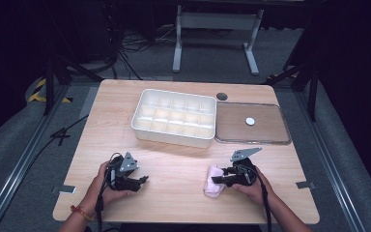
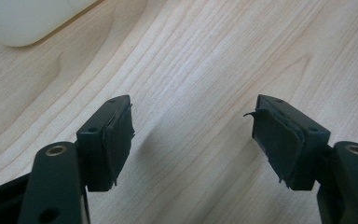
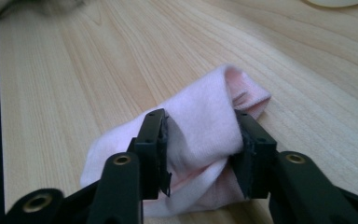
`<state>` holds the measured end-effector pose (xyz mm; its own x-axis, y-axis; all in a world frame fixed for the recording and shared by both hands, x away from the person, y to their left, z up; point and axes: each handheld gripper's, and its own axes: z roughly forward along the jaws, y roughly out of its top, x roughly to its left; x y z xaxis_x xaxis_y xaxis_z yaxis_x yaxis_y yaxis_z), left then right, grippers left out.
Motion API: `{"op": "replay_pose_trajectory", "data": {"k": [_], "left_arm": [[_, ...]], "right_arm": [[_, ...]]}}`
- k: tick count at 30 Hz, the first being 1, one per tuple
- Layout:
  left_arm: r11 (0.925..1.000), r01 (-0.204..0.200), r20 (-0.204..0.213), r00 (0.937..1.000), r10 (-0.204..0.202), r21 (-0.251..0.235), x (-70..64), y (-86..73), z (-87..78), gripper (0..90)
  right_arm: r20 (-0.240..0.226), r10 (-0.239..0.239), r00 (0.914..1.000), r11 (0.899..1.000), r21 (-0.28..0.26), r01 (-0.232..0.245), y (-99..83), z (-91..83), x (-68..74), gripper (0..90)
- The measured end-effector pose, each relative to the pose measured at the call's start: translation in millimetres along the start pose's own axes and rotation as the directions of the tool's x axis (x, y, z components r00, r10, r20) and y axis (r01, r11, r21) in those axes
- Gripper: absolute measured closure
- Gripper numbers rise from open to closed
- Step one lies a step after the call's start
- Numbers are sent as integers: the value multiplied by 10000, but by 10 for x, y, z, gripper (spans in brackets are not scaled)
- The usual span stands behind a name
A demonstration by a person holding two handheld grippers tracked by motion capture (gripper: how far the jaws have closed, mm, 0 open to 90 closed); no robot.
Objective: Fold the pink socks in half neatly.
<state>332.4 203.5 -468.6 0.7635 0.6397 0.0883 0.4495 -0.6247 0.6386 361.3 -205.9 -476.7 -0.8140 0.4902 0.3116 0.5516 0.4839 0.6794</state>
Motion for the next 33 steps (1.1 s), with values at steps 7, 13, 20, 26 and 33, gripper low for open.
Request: {"op": "replay_pose_trajectory", "data": {"k": [7, 13, 20, 26, 33], "left_arm": [[9996, 254, 219, 9994, -252, -79, 0, -17, 52, 248], [9985, 450, 324, 9985, -440, -314, 15, -40, 78, 216], [9961, 742, 714, 9949, -707, -473, 70, -76, 102, 189], [9945, 798, 689, 9948, -751, -683, 68, -86, 123, 166], [9954, 744, 580, 9958, -709, -602, 64, -73, 127, 153]], "right_arm": [[82, -421, 9991, 9991, 38, 421, 12, -6, 47, 684], [205, -740, 9970, 9972, 82, 739, 18, -17, 71, 699], [359, -1177, 9924, 9930, 84, 1174, 11, -42, 112, 709], [688, -1768, 9818, 9842, 158, 1761, 26, -56, 183, 718], [959, -2200, 9708, 9754, 94, 2201, 43, -96, 255, 722]]}}
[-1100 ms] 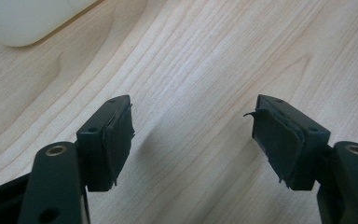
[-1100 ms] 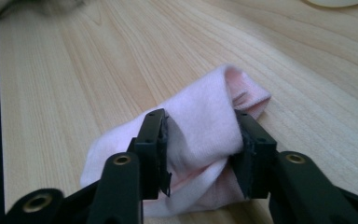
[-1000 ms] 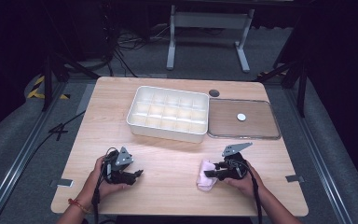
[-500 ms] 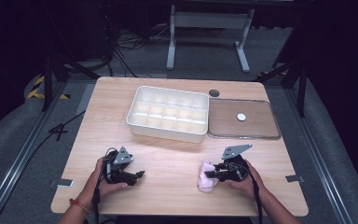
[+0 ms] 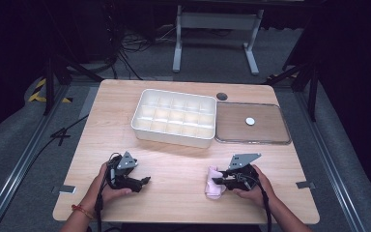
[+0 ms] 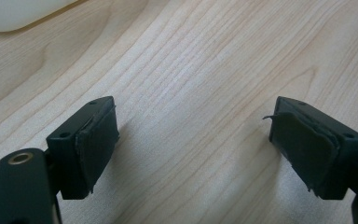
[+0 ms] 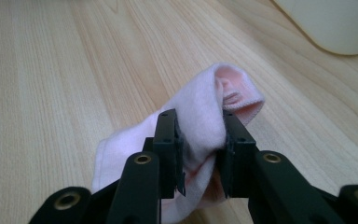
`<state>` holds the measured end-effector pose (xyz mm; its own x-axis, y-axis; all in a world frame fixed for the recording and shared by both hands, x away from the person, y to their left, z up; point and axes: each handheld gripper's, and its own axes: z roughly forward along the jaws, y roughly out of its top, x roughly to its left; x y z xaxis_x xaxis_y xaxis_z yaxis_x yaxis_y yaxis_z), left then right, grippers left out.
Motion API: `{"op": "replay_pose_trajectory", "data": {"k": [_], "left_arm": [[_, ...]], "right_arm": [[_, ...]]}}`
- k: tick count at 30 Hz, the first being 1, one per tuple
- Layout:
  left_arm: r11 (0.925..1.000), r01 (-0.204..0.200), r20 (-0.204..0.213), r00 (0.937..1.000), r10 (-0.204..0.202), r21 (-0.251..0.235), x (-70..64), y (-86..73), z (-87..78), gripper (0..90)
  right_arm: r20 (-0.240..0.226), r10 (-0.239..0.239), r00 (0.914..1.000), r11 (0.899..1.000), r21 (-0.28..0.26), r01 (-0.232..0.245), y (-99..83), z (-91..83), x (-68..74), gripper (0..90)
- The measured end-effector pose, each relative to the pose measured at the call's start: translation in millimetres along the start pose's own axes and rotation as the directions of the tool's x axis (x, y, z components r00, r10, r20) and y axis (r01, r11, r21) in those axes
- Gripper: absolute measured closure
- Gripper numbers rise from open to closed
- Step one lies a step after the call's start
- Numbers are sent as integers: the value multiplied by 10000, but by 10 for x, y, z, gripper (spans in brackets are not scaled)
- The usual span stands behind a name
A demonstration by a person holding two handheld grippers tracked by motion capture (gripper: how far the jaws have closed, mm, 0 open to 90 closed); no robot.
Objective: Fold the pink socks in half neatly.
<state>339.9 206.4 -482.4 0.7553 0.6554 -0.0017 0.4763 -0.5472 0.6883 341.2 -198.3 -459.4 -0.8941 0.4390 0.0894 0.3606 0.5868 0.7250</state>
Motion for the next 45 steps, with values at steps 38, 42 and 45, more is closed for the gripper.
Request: {"op": "replay_pose_trajectory", "data": {"k": [38, 42, 45], "left_arm": [[10000, -80, 157, 9998, 79, 41, 12, 10, 11, 140], [9999, -132, 183, 9997, 131, 42, 17, 13, 14, 138], [9999, -90, 209, 9997, 89, 56, 16, 15, 15, 137]], "right_arm": [[1673, -331, 9854, 9880, -1437, 576, 146, -533, -70, 725], [1852, -269, 9823, 9867, -1530, 558, 142, -559, -85, 724], [1995, -235, 9796, 9855, -1601, 562, 148, -588, -91, 724]]}}
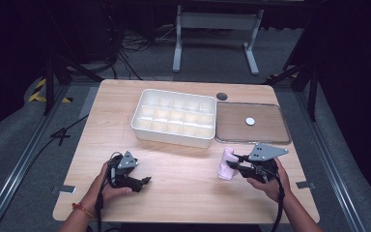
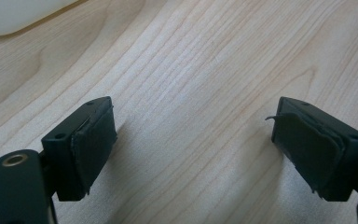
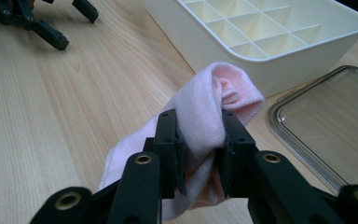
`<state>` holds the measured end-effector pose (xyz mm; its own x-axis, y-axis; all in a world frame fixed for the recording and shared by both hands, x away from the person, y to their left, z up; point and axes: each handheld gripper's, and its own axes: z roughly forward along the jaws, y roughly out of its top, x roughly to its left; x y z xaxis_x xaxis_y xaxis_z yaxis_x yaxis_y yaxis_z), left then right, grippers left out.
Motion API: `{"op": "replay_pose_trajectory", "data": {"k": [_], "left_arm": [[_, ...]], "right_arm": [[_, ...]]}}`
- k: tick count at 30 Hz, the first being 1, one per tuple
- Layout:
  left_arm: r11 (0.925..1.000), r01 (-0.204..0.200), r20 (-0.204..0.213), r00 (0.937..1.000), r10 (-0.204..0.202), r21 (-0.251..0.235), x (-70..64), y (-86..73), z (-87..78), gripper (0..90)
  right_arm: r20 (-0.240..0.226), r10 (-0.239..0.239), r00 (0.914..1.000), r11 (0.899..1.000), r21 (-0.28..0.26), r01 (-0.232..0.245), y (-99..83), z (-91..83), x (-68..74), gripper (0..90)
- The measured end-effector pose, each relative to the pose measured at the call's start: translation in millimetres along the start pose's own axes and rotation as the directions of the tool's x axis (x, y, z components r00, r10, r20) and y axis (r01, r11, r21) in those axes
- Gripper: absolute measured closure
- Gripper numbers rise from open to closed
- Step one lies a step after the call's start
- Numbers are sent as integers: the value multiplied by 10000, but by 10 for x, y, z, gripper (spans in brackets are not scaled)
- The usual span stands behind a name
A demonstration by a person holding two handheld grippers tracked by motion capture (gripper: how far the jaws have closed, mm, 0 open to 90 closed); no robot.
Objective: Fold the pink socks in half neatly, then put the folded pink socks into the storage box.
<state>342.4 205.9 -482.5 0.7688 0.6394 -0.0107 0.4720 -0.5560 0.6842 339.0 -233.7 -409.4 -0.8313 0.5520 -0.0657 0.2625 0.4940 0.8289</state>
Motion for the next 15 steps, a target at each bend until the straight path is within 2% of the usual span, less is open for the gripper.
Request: {"op": "replay_pose_trajectory", "data": {"k": [15], "left_arm": [[10000, 27, -72, 10000, -28, -17, -10, -8, -6, 138]], "right_arm": [[312, -107, 9995, 9985, -540, 123, 143, -58, -97, 724]]}}
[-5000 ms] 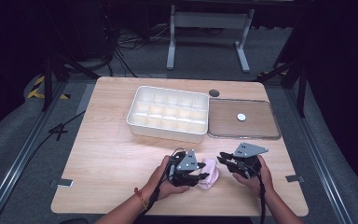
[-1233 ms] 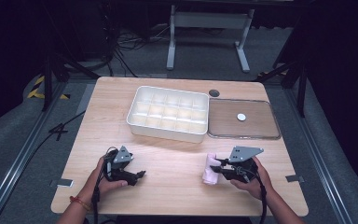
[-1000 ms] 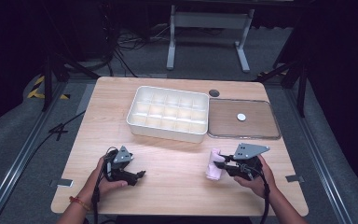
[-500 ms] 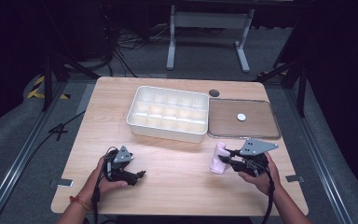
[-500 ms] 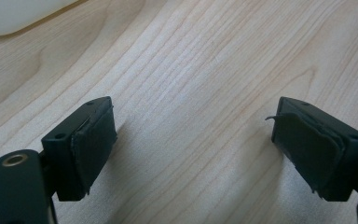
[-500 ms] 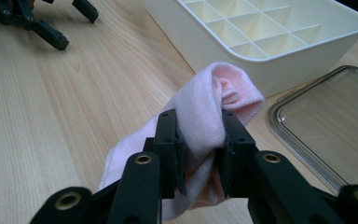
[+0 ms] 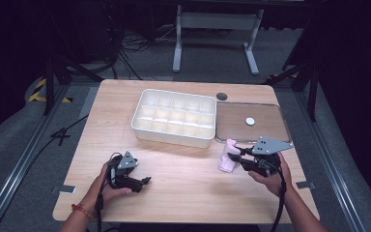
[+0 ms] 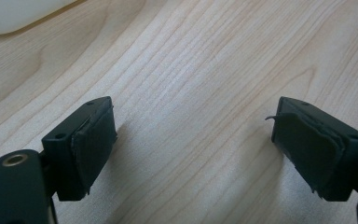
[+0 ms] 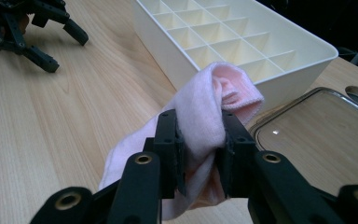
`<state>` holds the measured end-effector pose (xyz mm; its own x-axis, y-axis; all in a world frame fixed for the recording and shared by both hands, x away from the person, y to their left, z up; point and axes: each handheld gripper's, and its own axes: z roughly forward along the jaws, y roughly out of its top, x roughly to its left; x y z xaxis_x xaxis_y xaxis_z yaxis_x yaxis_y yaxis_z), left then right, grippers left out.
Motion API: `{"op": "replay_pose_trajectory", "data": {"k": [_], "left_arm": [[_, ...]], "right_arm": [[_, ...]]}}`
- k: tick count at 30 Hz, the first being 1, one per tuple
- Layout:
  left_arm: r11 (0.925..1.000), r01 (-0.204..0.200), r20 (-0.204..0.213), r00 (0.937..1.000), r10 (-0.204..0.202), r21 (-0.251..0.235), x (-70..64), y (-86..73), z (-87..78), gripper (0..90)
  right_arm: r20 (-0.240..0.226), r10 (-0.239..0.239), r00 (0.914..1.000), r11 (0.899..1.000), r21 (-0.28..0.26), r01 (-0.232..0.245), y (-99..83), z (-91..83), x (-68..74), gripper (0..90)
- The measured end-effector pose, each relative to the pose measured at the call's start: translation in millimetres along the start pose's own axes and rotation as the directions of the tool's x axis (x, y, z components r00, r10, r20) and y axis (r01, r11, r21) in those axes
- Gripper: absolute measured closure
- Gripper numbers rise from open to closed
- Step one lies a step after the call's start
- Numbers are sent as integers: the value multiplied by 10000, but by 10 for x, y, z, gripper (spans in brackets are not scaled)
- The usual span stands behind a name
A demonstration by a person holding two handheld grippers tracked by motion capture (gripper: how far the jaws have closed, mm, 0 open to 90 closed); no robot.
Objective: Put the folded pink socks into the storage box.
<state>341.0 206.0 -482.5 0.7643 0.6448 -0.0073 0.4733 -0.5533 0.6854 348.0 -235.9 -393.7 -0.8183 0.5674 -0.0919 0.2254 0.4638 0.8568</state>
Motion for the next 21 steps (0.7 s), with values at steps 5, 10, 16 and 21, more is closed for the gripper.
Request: {"op": "replay_pose_trajectory", "data": {"k": [5, 10, 16, 21], "left_arm": [[10000, 43, 10, 10000, -43, -11, -3, -1, 1, 138], [10000, 85, -24, 10000, -86, -8, -8, -4, -1, 138], [10000, -6, 17, 10000, 6, -2, -1, 0, 1, 138], [10000, 9, -3, 10000, -9, 0, -3, -1, -1, 138]], "right_arm": [[174, -154, 9997, 9999, -75, 155, 46, -12, -10, 724], [302, -322, 9990, 9993, -180, 327, 121, -22, -35, 725], [455, -516, 9976, 9981, -318, 531, 221, -3, -102, 724], [489, -627, 9968, 9976, -277, 641, 270, 36, -137, 724]]}}
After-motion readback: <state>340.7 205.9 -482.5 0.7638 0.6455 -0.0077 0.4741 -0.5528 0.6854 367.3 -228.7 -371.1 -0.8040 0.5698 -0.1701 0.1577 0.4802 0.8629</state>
